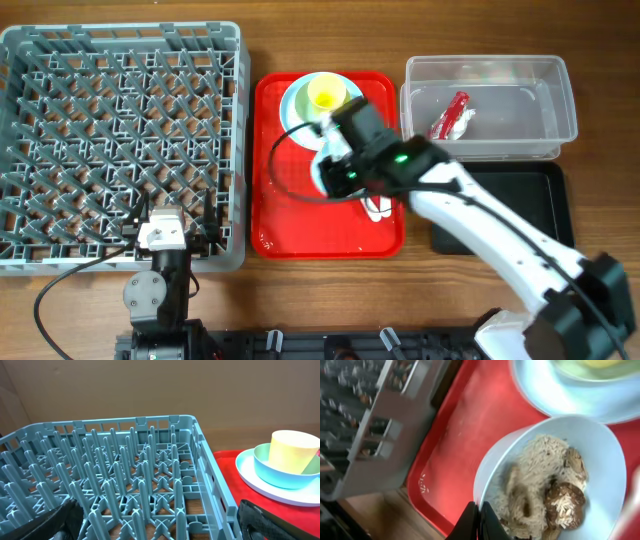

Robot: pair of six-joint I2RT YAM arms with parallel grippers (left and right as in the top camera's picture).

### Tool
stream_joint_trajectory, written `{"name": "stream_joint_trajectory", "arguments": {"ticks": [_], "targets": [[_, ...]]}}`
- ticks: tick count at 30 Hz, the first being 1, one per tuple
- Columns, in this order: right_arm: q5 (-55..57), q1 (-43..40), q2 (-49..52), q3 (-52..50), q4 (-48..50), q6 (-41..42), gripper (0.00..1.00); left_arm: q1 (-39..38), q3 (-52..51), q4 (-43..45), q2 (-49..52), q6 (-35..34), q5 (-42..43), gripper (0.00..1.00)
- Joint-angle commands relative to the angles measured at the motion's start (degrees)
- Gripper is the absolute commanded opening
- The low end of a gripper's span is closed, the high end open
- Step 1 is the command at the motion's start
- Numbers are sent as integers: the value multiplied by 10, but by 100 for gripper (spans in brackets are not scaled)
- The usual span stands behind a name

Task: Sort waste into correct bins and load items into the dishwasher rack
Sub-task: 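Grasp the rim of the blue food bowl with the right gripper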

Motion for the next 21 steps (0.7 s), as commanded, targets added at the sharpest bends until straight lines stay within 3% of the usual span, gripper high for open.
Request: {"name": "stream_joint_trajectory", "arguments": {"ticks": [1,9,21], "targets": [[-26,-34,-29,15,-22,11,4,-3,-4,0,-4,7,-3,100],[111,11,6,14,-45,13,4,-3,-4,0,-4,7,-3,100],[181,137,159,13,14,-5,4,-3,-4,0,-4,7,-3,100]]}}
